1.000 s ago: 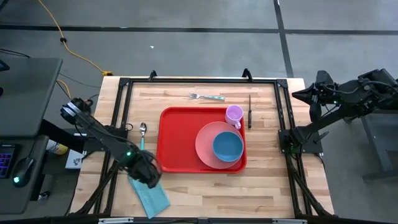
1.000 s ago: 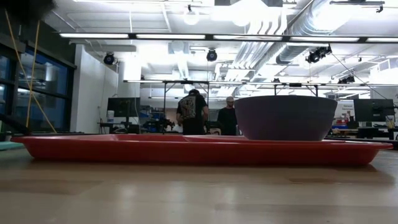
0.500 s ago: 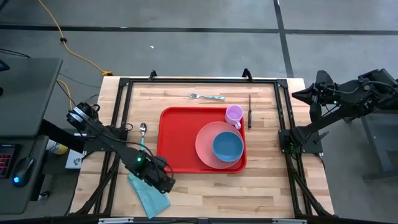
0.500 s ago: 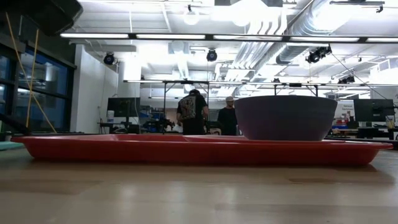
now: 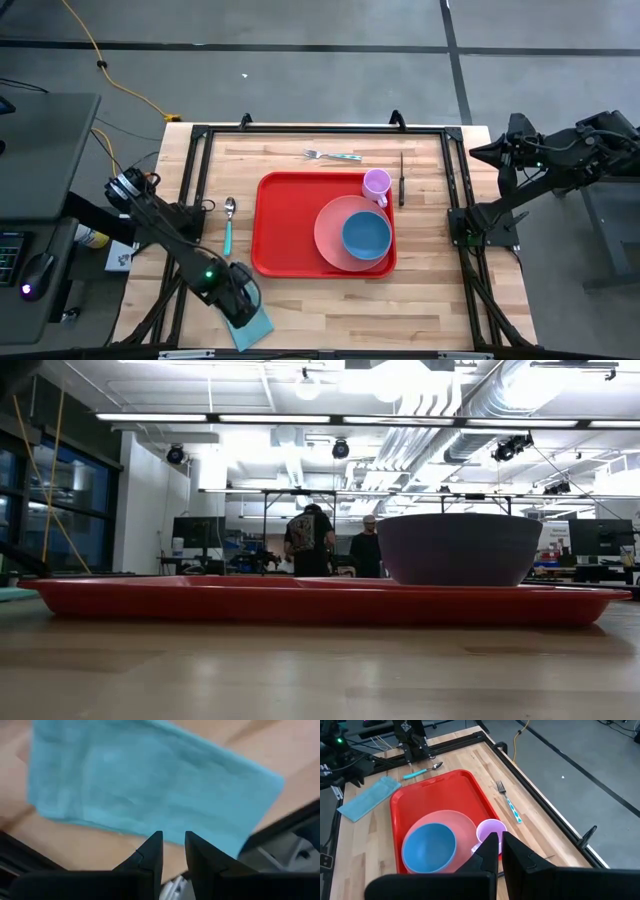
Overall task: Set up tray
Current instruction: Put the blue napkin on the red tray to the left of the pink plate
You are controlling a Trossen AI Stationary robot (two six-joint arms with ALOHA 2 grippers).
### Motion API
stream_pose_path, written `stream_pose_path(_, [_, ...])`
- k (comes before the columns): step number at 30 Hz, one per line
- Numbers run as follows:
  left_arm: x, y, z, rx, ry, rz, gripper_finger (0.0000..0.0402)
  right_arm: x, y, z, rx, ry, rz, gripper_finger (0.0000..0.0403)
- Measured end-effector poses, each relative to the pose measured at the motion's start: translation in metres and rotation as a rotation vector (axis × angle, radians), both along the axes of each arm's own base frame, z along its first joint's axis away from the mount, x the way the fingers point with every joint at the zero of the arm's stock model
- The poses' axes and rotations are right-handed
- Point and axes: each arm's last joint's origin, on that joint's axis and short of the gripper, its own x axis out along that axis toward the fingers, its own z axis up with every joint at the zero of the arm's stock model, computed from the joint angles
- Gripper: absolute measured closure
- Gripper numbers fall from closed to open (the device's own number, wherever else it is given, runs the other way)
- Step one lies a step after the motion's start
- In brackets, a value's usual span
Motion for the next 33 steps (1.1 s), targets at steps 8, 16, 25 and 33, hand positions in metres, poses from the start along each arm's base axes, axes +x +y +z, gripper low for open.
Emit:
stream_pose_path(8, [0.001, 0.002, -0.004, 0.084, -0.061, -0.098, 0.0287, 0.000, 0.000, 0.000, 0.030, -0.004, -0.003, 0.0402])
stream_pose_path(16, [0.003, 0.000, -0.024, 0.171, 0.020, -0.165, 0.0189, 0.000, 0.001, 0.000, 0.058, -0.003, 0.014, 0.0402])
stream_pose_path(25, [0.010, -0.008, -0.042, 0.153, 0.050, -0.158, 0.0075, 0.000, 0.001, 0.000, 0.079, -0.010, 0.000, 0.0402])
stream_pose_path(33, [0.010, -0.010, -0.067, 0.044, -0.018, -0.166, 0.0053, 0.000, 0.001, 0.000, 0.087, -0.011, -0.002, 0.0402])
